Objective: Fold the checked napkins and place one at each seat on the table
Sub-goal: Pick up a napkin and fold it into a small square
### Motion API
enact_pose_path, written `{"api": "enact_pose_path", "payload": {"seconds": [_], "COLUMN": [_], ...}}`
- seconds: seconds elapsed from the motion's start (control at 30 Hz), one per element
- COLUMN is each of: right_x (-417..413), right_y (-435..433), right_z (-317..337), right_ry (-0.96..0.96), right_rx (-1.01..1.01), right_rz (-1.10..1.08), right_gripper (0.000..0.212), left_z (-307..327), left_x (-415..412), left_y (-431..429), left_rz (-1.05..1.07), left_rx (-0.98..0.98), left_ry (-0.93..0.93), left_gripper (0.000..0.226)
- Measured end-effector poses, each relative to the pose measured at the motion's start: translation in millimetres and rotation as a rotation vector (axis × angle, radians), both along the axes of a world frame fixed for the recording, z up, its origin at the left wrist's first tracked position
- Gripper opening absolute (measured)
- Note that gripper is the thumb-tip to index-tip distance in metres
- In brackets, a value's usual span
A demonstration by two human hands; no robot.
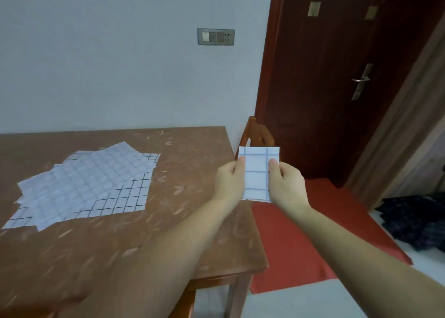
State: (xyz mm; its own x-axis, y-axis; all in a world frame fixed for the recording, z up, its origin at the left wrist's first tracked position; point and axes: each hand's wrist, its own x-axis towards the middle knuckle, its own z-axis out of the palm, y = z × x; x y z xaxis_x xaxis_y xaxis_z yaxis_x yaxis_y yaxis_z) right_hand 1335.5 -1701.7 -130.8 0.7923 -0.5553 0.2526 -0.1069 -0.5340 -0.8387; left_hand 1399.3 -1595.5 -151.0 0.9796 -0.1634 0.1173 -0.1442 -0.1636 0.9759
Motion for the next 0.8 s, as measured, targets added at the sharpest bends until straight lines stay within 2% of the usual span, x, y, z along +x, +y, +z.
{"api": "enact_pose_path", "payload": {"seconds": [0.23, 0.37, 0.5, 0.63, 0.73, 0.8], "right_x": [82.3, 126.3, 169.3, 204.6, 226.4, 239.4], "right_y": [-81.8, -120.1, -154.3, -193.8, -213.4, -219.9], "right_z": [-15.5, -27.8, -40.7, -47.8, -49.1, -51.1], "right_ry": [0.115, 0.137, 0.156, 0.19, 0.374, 0.482], "right_rx": [-0.107, -0.105, -0.073, 0.119, 0.351, 0.367], "right_rz": [0.004, 0.07, 0.193, 0.418, 0.638, 0.772], "right_gripper": [0.046, 0.046, 0.045, 0.038, 0.018, 0.013], "left_z": [-28.2, -38.2, -51.9, -56.8, -56.2, -58.5], "left_x": [62.5, 85.0, 110.2, 131.5, 137.8, 139.6], "left_y": [-69.8, -93.4, -125.3, -160.0, -178.5, -186.4], "left_rz": [-0.018, -0.048, 0.066, 0.264, 0.431, 0.506], "left_rx": [-0.134, -0.017, -0.003, -0.049, -0.12, -0.141], "left_ry": [0.246, 0.243, 0.231, 0.246, 0.299, 0.308], "left_gripper": [0.04, 0.038, 0.037, 0.037, 0.034, 0.036]}}
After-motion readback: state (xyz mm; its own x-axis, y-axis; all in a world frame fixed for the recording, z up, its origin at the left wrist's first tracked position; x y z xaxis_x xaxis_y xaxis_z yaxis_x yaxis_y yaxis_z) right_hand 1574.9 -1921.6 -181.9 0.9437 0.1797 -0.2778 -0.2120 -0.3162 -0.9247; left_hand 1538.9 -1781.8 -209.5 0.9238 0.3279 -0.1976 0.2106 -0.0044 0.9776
